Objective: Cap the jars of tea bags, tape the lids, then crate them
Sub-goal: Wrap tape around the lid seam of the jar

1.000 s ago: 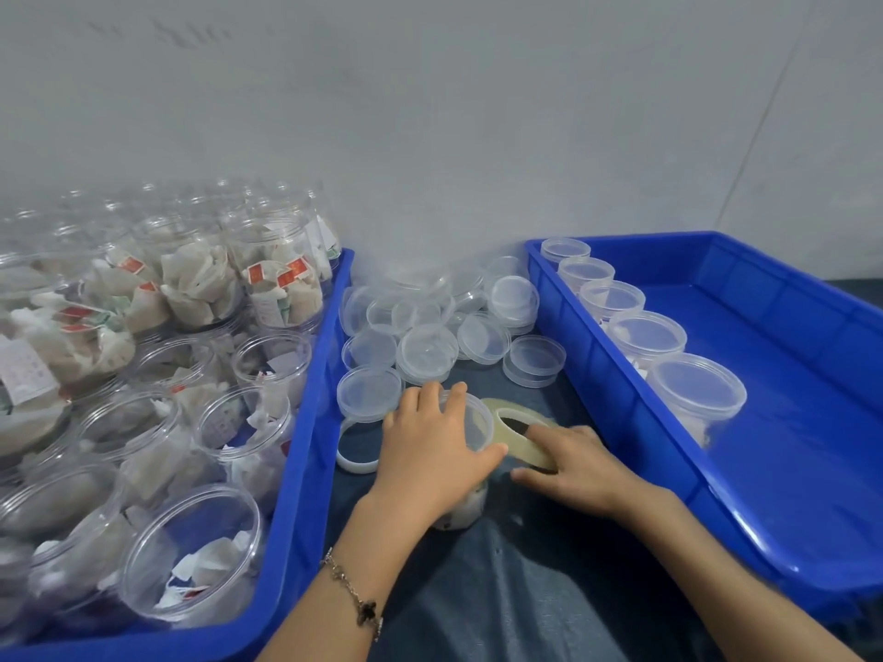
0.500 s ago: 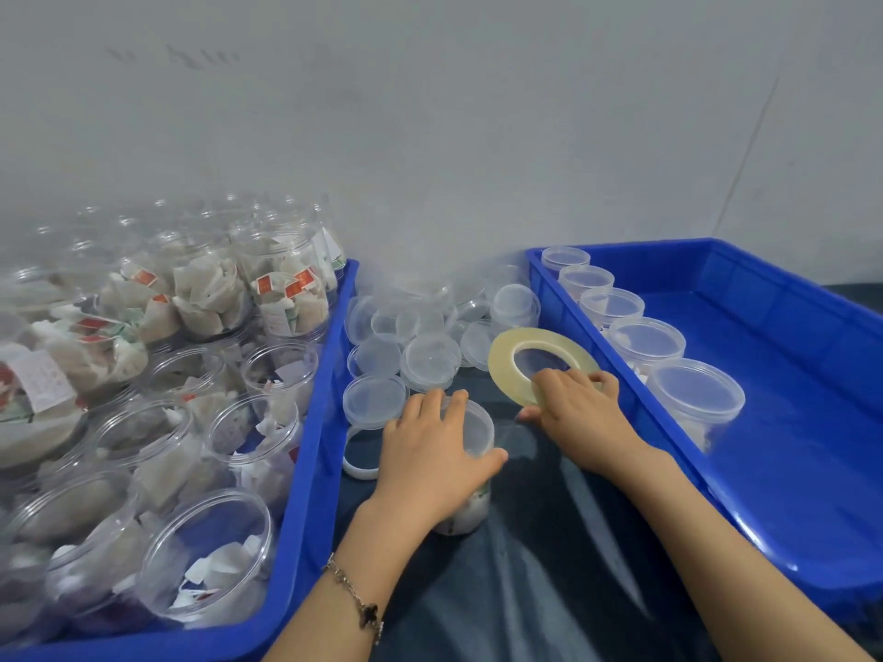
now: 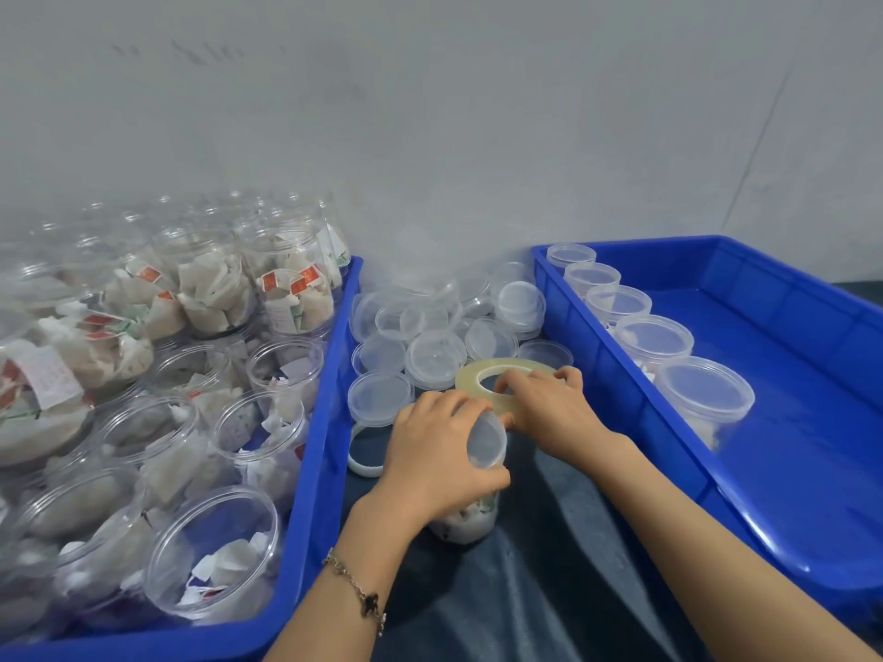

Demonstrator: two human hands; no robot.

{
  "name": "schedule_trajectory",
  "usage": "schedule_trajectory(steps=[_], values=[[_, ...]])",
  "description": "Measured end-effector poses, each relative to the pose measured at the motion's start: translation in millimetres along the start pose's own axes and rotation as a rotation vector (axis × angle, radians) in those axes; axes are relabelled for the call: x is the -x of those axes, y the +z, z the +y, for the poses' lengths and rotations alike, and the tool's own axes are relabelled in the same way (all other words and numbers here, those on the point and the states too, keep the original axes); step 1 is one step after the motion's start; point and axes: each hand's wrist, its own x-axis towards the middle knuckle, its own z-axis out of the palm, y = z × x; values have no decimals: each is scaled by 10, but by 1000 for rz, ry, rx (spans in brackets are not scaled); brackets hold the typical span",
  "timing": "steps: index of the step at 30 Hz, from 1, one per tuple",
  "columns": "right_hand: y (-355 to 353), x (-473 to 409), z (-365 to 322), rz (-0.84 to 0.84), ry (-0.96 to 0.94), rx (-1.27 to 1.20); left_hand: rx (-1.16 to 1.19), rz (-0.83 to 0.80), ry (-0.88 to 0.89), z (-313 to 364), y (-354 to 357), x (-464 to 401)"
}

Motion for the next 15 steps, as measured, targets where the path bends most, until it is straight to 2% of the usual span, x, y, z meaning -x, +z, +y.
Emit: schedule_trajectory(steps=[6, 13, 15], values=[[51, 92, -10, -23, 56, 17, -70, -96, -29, 48, -66, -38], [27, 319, 15, 2, -15, 59, 81, -356, 6, 29, -258, -85], [36, 391, -13, -23, -10, -57, 133, -328, -32, 50, -235, -81]])
